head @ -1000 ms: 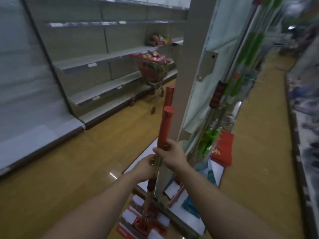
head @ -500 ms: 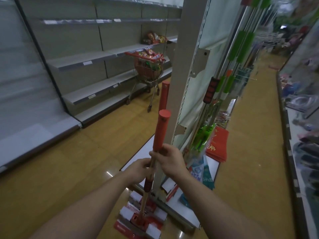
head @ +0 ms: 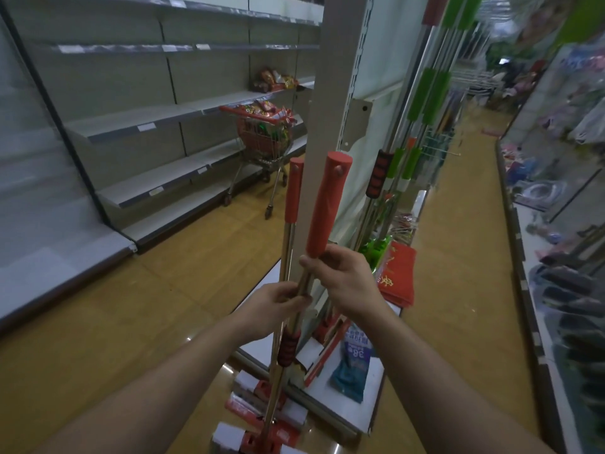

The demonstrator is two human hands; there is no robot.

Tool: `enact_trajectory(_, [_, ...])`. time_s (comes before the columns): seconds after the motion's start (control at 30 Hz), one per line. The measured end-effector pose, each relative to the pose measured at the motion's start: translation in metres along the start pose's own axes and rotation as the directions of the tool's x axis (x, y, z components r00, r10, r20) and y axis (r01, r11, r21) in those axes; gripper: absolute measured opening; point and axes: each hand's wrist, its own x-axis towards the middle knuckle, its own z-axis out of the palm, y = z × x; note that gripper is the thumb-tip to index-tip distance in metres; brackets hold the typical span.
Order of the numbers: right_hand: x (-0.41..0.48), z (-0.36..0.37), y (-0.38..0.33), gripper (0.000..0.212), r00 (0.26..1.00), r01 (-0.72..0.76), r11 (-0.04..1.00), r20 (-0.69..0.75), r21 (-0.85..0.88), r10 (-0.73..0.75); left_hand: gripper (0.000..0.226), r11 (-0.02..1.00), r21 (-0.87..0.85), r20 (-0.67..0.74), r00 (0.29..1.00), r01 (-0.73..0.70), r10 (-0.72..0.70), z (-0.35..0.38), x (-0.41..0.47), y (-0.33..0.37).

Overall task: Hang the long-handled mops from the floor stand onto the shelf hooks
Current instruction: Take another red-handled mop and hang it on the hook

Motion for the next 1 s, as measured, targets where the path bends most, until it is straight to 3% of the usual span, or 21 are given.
enact_trajectory(0.37, [-0.027,-0.058,-0.028,0.008,0.999,0.051,0.998,0.006,0.046,-0.052,0.015,0.989,-0.14,-0.04,0.999,-0.036,0.031,0.044,-0.004,0.058])
enact_trajectory(0.53, [-0.042,-0.109,-0.032,0.008,0.992,0.094,0.994,0.074,0.05,-0.097,0.015,0.986,-0.158,-0.078,0.996,-0.054,0.042,0.086,-0.014,0.101])
enact_trajectory(0.77, [-0.062,-0.2,-0.054,0.019,0.958,0.201,0.979,0.201,0.03,-0.203,0.025,0.998,0.037,-0.293,0.954,-0.056,0.065,0.157,-0.024,0.171])
enact_trajectory(1.0, [-0.075,-0.273,-0.08,0.032,0.933,0.296,0.955,0.218,-0.006,-0.287,0.026,0.989,0.067,-0.377,0.914,-0.134,0.15,0.211,-0.02,0.232])
